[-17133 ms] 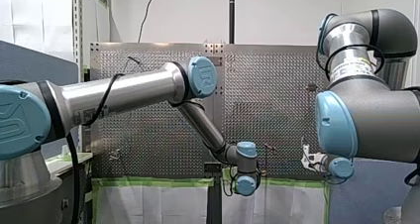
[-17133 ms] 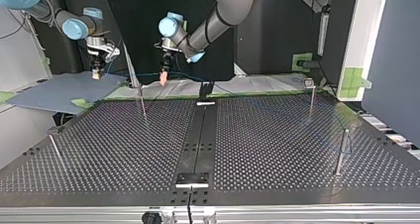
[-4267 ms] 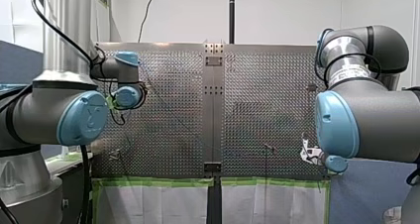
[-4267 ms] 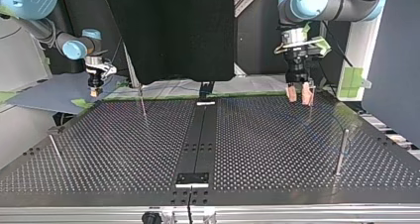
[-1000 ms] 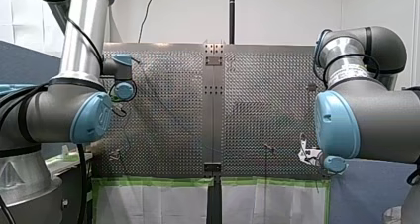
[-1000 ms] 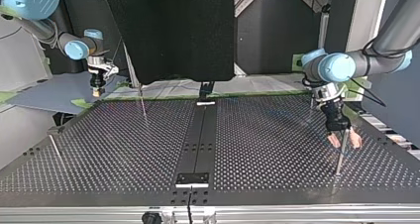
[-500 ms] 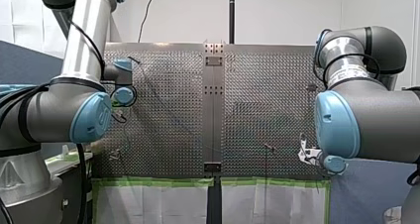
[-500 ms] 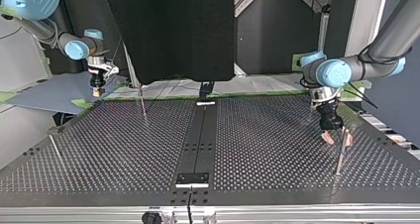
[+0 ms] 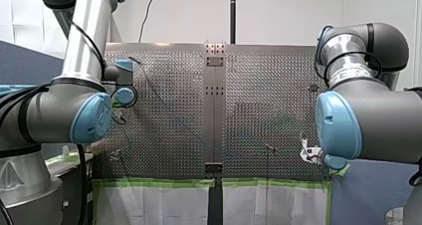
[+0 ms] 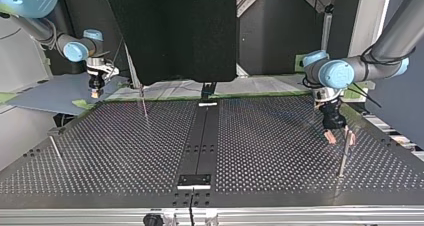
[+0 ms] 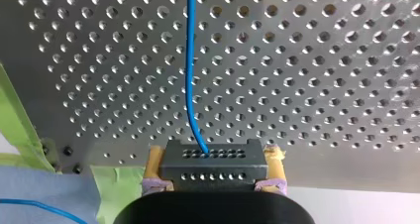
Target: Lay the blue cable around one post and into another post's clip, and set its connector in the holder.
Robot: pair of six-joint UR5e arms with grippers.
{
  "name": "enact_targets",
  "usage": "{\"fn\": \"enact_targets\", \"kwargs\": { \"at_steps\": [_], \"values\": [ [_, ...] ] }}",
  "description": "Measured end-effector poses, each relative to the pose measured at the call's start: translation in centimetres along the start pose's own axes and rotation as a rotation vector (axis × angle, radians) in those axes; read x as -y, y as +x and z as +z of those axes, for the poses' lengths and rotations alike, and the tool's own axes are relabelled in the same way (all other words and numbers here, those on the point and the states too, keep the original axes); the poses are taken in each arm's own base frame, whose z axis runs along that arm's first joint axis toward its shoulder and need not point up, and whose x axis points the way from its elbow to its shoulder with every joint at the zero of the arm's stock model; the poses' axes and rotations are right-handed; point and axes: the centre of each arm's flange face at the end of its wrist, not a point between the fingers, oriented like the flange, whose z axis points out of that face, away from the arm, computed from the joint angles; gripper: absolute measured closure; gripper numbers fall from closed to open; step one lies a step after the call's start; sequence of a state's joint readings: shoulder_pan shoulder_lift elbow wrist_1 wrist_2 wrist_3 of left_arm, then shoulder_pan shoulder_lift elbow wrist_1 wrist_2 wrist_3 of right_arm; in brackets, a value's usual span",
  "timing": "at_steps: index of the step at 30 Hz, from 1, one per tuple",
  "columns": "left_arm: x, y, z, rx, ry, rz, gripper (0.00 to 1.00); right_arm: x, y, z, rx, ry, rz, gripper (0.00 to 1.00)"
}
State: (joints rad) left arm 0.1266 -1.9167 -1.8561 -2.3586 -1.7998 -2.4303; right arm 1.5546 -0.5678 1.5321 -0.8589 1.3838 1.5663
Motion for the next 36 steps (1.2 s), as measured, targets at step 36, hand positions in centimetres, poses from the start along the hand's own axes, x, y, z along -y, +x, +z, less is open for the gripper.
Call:
{"fn": "enact_targets", "kwargs": {
  "at_steps": [36],
  "values": [
    [0.1,0.1,0.0,-0.001,0.006,0.008,0.02,3.5,16.5,-5.2,-0.108,0.063,0.110,1.00]
  ]
}}
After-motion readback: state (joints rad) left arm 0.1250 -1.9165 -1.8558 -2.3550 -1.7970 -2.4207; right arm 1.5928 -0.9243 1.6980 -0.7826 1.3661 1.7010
